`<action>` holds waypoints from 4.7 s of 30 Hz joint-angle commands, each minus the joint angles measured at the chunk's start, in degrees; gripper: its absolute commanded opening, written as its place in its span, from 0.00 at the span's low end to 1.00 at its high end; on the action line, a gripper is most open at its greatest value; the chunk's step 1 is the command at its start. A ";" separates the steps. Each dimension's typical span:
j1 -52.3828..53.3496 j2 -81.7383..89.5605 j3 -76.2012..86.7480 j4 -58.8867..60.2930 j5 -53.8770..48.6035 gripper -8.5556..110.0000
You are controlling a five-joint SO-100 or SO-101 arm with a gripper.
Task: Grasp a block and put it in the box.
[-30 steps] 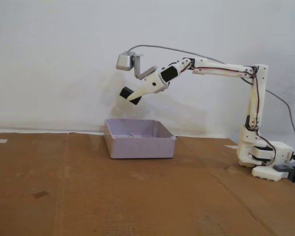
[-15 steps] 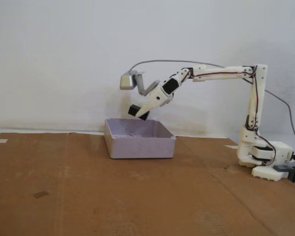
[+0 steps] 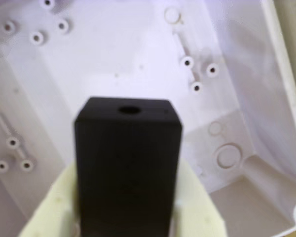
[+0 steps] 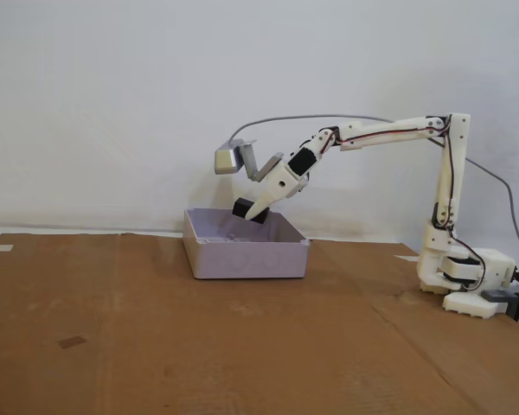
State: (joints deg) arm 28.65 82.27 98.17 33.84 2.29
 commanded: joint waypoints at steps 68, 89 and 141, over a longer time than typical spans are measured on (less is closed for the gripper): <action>-1.49 -15.21 -14.06 -5.71 0.35 0.07; -1.49 -15.73 -14.06 -5.62 0.35 0.07; -2.29 -13.54 -28.21 -4.92 -0.44 0.27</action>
State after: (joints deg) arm 26.98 64.16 78.57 30.67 2.64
